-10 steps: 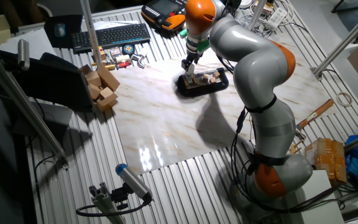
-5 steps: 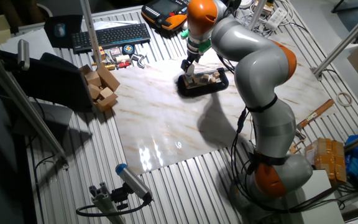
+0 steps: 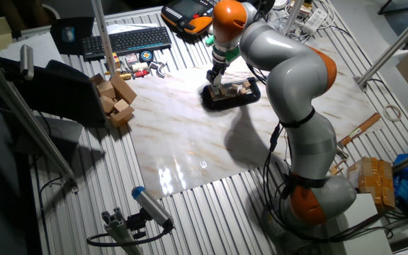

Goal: Install the light bulb by rotating it

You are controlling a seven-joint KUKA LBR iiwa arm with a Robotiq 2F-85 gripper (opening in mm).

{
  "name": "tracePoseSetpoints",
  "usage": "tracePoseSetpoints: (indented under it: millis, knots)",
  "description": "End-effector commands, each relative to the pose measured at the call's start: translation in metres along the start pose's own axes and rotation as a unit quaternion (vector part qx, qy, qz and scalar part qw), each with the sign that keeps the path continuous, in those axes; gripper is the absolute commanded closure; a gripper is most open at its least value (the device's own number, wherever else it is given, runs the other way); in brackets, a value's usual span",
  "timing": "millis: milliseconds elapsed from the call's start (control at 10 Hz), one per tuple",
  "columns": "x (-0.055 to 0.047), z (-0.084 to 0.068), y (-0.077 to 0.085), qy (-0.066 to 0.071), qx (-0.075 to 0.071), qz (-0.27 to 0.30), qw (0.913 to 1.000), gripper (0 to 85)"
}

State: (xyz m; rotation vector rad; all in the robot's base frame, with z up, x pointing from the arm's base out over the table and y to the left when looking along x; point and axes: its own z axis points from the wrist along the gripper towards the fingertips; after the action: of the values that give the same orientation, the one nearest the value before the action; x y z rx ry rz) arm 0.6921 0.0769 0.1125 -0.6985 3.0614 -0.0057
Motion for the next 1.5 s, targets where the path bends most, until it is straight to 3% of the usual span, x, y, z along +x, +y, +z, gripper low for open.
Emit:
tracePoseSetpoints:
  millis: [0,400,500,900,1000,1100,1300,1400]
  knots:
    - [-0.0001,0.0000,-0.0002,-0.002,0.002,0.000,1.0000,17.0]
    - [-0.0004,-0.0007,-0.0003,-0.005,0.002,0.000,1.0000,17.0]
    - [-0.0004,-0.0008,-0.0003,-0.004,0.002,0.000,1.0000,34.0]
    - [-0.0013,-0.0022,-0.0004,-0.003,0.005,0.000,1.0000,34.0]
    - [-0.0012,-0.0022,-0.0006,-0.002,0.005,0.000,1.0000,51.0]
    - [-0.0012,-0.0021,-0.0006,-0.001,0.005,0.000,1.0000,51.0]
    - [-0.0012,-0.0019,-0.0006,0.003,0.001,0.000,1.0000,85.0]
    - [-0.0011,-0.0020,-0.0004,0.005,0.000,0.000,1.0000,85.0]
